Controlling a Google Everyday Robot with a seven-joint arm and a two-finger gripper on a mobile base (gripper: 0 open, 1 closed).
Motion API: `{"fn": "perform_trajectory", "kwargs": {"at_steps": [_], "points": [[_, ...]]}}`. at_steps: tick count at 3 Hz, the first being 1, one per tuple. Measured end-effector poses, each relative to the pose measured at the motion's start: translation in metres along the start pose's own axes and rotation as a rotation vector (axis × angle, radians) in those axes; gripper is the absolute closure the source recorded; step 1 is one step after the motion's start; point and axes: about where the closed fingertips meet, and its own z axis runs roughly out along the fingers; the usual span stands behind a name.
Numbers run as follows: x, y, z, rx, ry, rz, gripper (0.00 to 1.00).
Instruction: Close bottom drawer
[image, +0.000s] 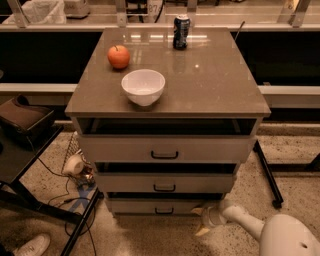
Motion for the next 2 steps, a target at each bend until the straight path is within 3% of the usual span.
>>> {"fn": "perform_trajectory", "kwargs": {"at_steps": [1,2], "points": [[0.025,0.019,-0.040,0.045,0.020,0.064,0.22],[0.049,0.046,-0.093,0.124,0.037,0.137,0.45]]}}
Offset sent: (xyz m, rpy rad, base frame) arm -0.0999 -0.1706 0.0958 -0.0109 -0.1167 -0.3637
